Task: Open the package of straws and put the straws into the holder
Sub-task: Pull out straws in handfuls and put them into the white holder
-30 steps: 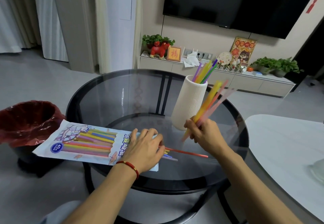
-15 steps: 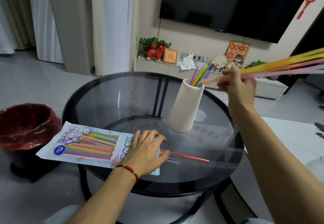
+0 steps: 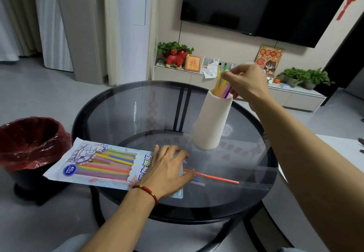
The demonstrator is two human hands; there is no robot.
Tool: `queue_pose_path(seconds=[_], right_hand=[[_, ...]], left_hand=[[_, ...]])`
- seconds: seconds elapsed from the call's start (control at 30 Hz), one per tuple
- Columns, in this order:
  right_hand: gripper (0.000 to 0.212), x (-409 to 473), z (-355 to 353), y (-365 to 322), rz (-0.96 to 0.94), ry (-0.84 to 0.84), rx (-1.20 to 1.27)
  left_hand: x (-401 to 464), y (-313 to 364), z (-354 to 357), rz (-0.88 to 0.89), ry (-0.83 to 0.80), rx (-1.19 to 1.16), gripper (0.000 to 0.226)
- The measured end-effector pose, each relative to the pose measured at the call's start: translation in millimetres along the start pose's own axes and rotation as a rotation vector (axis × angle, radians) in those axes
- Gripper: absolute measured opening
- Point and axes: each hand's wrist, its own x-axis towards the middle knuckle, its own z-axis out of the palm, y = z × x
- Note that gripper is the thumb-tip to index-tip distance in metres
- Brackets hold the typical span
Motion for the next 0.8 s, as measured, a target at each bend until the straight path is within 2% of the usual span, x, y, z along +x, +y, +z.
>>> queue_pose_path(seconds=[0.13, 0.23, 0.3, 0.37, 0.47, 0.53, 0.6, 0.63, 0.8], right_hand=[[0.036, -8, -1, -5, -0.058, 0.094, -0.018], [0.025, -24, -5, -1, -0.245, 0.339, -0.072], [0.018, -45, -7, 8, -0.346, 0.393, -0.026], [0.023, -73, -5, 32, -0.388, 0.255, -0.026], [0.036, -137, 4, 87, -0.286, -0.182, -0.266], [0.026, -176, 7, 122, -0.172, -0.476, -0.378], [0.038, -192, 9, 144, -0.111, -0.682, -0.438], [0.041, -193, 10, 149, -0.107, -0.715, -0.460], [0.015, -192, 31, 136, -0.175, -0.593, -0.389]], left_hand=[[-2, 1, -6, 0.037, -0.012, 0.051, 0.065], [-10, -4, -10, 0.115, -0.052, 0.181, 0.091], [-15, -8, -13, 0.119, -0.107, 0.241, 0.103], [-19, -13, -15, 0.087, -0.191, 0.254, 0.115], [-23, -21, -20, 0.059, -0.300, 0.239, 0.128], [-24, -26, -24, 0.073, -0.281, 0.231, 0.129], [-22, -27, -28, 0.094, -0.266, 0.226, 0.129], [-22, -25, -30, 0.095, -0.270, 0.216, 0.129], [-20, -11, -31, 0.105, -0.196, 0.195, 0.119]])
